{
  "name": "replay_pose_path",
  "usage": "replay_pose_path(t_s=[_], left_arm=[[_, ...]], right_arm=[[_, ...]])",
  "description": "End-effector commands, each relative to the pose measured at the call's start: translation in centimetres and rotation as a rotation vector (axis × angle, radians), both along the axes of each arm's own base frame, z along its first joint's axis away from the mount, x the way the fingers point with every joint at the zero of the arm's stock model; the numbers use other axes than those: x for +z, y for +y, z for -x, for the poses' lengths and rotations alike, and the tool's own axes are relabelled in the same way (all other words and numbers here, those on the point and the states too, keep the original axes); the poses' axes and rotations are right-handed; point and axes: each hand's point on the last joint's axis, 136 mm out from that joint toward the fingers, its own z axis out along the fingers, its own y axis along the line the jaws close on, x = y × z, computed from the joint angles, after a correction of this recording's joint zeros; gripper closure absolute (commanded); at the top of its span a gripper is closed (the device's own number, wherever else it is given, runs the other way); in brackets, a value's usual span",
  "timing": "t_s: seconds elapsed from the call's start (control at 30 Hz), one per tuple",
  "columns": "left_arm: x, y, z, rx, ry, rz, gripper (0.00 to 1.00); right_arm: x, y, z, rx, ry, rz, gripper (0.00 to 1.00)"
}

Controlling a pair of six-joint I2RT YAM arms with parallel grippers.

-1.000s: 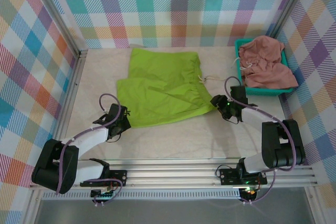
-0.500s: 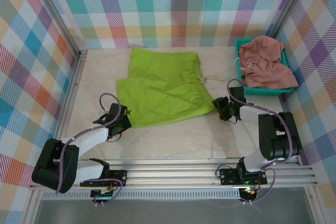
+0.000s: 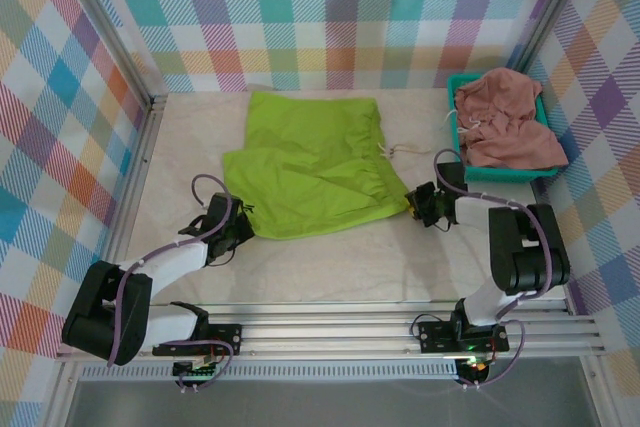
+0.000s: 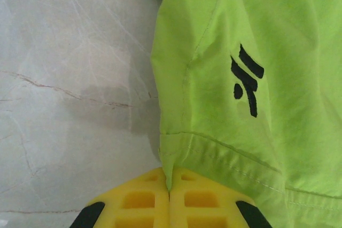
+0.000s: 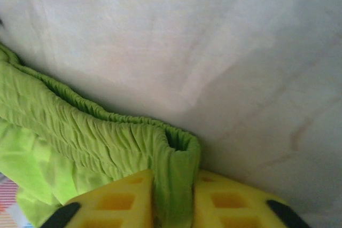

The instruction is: Fold and stack the shorts

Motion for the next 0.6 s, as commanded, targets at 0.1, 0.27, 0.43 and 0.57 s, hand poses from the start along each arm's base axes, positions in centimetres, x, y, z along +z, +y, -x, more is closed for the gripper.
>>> replay_pose_path(t_s=[0.1, 0.27, 0.43, 0.57], left_arm=[[4.1, -0.2, -1.4, -0.015, -0.101, 0.017, 1.0], [9.9, 0.6, -1.9, -0.004, -0.209, 0.016, 1.0], [15.9, 1.8, -1.8, 0.012, -0.299, 0.007, 1.0], [21.0, 2.5, -2.3, 0.018, -0.377, -0.003, 1.0]], right_arm=[[3.3, 0.6, -2.2, 0.015, -0.123, -0.01, 0.94], [7.4, 0.3, -2.2, 0.032, -0.216, 0.052, 1.0], [13.3, 0.2, -1.8, 0.058, -0.343, 0.127, 1.0], [18.6, 0.4, -1.3, 0.073, -0.454, 0.154, 1.0]])
